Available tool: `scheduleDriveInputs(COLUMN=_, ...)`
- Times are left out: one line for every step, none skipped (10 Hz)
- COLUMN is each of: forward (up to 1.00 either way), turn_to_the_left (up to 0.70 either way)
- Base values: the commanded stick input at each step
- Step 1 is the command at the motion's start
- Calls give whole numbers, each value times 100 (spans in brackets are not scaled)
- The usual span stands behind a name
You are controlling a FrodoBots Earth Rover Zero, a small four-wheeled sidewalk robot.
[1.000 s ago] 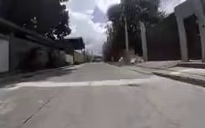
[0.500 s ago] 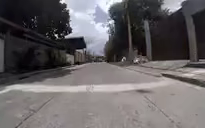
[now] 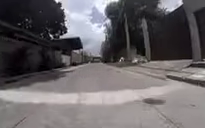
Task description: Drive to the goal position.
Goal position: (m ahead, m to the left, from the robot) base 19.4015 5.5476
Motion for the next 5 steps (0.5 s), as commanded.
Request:
scheduleDriveInputs(forward=100, turn_to_the_left=-5)
scheduleDriveInputs(forward=100, turn_to_the_left=-14)
scheduleDriveInputs(forward=100, turn_to_the_left=-37)
scheduleDriveInputs(forward=100, turn_to_the_left=-25)
scheduleDriveInputs(forward=100, turn_to_the_left=0)
